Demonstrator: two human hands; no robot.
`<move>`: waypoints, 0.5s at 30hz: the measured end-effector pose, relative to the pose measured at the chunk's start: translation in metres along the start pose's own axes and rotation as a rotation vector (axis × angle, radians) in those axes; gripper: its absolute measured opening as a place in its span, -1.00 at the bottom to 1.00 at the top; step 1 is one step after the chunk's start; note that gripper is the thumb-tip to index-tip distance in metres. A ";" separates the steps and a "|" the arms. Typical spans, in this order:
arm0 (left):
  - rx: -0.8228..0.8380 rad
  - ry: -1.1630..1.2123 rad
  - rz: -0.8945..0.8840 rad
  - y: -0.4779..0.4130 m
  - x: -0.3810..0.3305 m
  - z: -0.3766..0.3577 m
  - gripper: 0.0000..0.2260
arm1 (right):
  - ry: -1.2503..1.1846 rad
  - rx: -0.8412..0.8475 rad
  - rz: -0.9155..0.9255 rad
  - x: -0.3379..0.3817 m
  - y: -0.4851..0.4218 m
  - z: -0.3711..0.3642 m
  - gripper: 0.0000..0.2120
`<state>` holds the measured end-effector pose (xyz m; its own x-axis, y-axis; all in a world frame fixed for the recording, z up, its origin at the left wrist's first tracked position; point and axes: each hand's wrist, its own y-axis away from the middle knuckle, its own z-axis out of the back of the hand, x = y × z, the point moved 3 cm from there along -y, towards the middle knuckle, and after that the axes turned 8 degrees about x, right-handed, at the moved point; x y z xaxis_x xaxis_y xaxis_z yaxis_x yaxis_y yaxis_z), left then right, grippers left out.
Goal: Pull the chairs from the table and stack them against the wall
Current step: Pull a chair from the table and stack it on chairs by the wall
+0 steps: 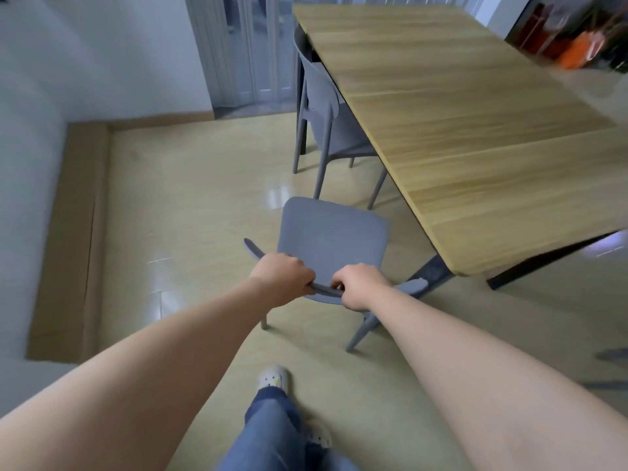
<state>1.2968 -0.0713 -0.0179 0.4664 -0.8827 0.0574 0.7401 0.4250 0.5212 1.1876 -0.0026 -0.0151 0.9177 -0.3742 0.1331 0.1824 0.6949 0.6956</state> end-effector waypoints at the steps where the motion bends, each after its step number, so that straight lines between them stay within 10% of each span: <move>1: 0.017 0.003 -0.009 0.009 -0.003 -0.005 -0.69 | 0.004 0.004 0.002 0.004 0.007 -0.007 -0.56; 15: 0.073 0.262 -0.105 0.097 0.028 -0.069 -0.79 | -0.074 -0.039 -0.178 0.094 0.076 -0.075 -0.58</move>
<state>1.4151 -0.0413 -0.0248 0.5052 -0.8353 -0.2171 0.7588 0.3101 0.5727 1.3146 0.0616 -0.0027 0.8413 -0.5368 0.0629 0.3549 0.6364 0.6849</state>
